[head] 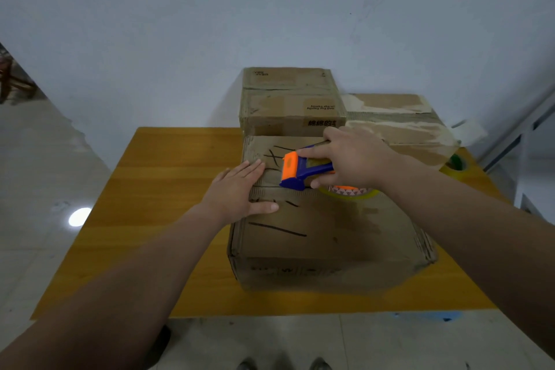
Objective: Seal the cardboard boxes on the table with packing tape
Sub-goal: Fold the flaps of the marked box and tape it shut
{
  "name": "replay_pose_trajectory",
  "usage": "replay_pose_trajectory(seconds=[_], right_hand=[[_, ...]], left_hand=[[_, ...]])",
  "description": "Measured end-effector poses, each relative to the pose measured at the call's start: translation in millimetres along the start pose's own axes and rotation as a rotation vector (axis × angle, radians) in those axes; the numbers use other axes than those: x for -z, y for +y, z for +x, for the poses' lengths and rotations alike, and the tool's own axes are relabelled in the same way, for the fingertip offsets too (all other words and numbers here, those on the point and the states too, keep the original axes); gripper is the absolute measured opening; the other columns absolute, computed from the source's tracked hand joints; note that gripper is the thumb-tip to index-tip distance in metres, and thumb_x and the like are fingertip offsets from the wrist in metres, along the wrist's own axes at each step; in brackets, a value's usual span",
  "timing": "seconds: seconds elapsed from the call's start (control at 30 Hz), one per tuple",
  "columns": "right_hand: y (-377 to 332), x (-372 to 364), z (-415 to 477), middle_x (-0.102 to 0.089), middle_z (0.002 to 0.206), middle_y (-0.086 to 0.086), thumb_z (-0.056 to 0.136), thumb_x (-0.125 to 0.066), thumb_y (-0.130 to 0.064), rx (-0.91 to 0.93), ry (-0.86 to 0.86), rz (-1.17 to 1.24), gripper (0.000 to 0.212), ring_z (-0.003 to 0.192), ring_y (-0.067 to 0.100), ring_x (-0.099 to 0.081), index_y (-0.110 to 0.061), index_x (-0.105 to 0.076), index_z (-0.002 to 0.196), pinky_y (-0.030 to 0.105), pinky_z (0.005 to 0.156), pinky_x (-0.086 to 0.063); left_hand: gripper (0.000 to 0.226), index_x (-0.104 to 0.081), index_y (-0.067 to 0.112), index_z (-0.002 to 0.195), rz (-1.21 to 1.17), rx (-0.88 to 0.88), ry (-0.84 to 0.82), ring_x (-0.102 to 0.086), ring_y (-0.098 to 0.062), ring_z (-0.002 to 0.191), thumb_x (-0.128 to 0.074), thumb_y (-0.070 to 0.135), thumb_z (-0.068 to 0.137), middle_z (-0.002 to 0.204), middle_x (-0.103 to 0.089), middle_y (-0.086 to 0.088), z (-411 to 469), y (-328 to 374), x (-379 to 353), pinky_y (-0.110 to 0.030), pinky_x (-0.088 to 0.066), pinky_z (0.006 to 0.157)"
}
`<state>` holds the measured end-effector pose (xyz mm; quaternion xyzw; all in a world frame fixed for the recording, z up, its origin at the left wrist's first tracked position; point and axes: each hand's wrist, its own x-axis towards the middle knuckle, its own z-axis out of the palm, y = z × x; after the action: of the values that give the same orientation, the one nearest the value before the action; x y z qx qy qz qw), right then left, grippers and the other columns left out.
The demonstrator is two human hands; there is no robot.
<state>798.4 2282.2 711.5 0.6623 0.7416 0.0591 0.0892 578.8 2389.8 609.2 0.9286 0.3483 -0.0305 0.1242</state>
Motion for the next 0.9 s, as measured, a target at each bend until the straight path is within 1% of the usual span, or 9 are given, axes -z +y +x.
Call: replay_pose_trajectory(seconds=[0.07,0.23,0.37,0.43,0.53,0.67,0.73,0.8,0.9], right_hand=[[2,2,-4,-0.036,0.1,-0.001,0.078,-0.042,-0.076,0.005,0.009,0.011,0.075,0.083,0.012,-0.031,-0.046,-0.026,0.145,0.027,0.07,-0.024],[16,-3,-19,-0.046,0.109,0.002,0.081,-0.043,-0.072,0.009,-0.006,-0.013,0.07,0.084,0.013,-0.036,-0.047,-0.027,0.144,0.028,0.069,-0.027],[36,-6,-32,-0.046,0.109,0.0,0.082,-0.047,-0.069,-0.029,-0.041,-0.032,0.067,0.086,0.013,-0.037,-0.047,-0.03,0.143,0.027,0.07,-0.026],[33,-11,-31,-0.047,0.111,0.001,0.083,-0.046,-0.068,-0.023,-0.064,-0.087,0.066,0.091,0.015,-0.042,-0.047,-0.028,0.143,0.028,0.071,-0.028],[28,-14,-24,-0.048,0.113,0.002,0.085,-0.045,-0.067,-0.017,-0.082,-0.114,0.063,0.1,0.019,-0.046,-0.048,-0.028,0.143,0.029,0.073,-0.029],[28,-15,-18,-0.048,0.112,0.002,0.086,-0.045,-0.067,-0.014,-0.082,-0.103,0.062,0.1,0.02,-0.047,-0.048,-0.029,0.142,0.03,0.073,-0.028],[29,-17,-19,-0.048,0.111,0.002,0.086,-0.045,-0.067,-0.01,-0.07,-0.106,0.061,0.1,0.02,-0.047,-0.049,-0.029,0.142,0.03,0.073,-0.028],[28,-19,-19,-0.049,0.112,0.002,0.086,-0.045,-0.067,-0.001,-0.053,-0.11,0.061,0.101,0.02,-0.048,-0.048,-0.03,0.142,0.031,0.073,-0.029],[30,-18,-17,-0.049,0.112,0.003,0.086,-0.044,-0.067,0.011,-0.046,-0.096,0.061,0.101,0.02,-0.048,-0.048,-0.029,0.143,0.03,0.073,-0.028]], left_hand=[[0.104,-0.004,0.029,0.151,0.005,0.009,-0.001,0.0,-0.007,0.144,-0.038,0.084,0.07,0.158,-0.003,0.011,0,0,0,-0.04,-0.004,0.115],[0.106,0.001,0.029,0.151,0.012,0.016,-0.035,0.004,-0.006,0.143,-0.029,0.087,0.066,0.158,0.002,0.012,-1,-1,0,-0.043,0.001,0.115],[0.111,0.005,0.029,0.15,0.006,0.02,-0.065,0.008,-0.004,0.143,-0.021,0.089,0.06,0.157,0.007,0.014,-1,-2,2,-0.044,0.005,0.115],[0.11,0.007,0.029,0.15,0.024,0.02,-0.079,0.01,-0.004,0.143,-0.019,0.089,0.061,0.157,0.01,0.013,-1,0,2,-0.043,0.007,0.114],[0.107,0.013,0.025,0.149,0.115,0.038,-0.12,0.015,-0.008,0.142,-0.011,0.087,0.064,0.157,0.016,0.008,-2,6,6,-0.046,0.012,0.112],[0.099,0.021,0.016,0.145,0.322,0.145,-0.13,0.022,-0.017,0.141,0.009,0.081,0.071,0.153,0.025,-0.002,0,35,4,-0.051,0.02,0.109],[0.098,0.021,0.015,0.144,0.289,0.095,-0.121,0.023,-0.019,0.141,0.011,0.08,0.071,0.153,0.024,-0.005,2,63,-5,-0.049,0.019,0.111],[0.099,0.017,0.016,0.146,0.184,0.022,-0.128,0.02,-0.017,0.142,0.008,0.08,0.072,0.155,0.022,-0.004,2,84,-13,-0.045,0.014,0.114],[0.098,0.013,0.018,0.148,0.14,-0.026,-0.077,0.014,-0.013,0.143,0.009,0.079,0.07,0.156,0.016,-0.002,-6,69,-9,-0.039,0.011,0.113]])
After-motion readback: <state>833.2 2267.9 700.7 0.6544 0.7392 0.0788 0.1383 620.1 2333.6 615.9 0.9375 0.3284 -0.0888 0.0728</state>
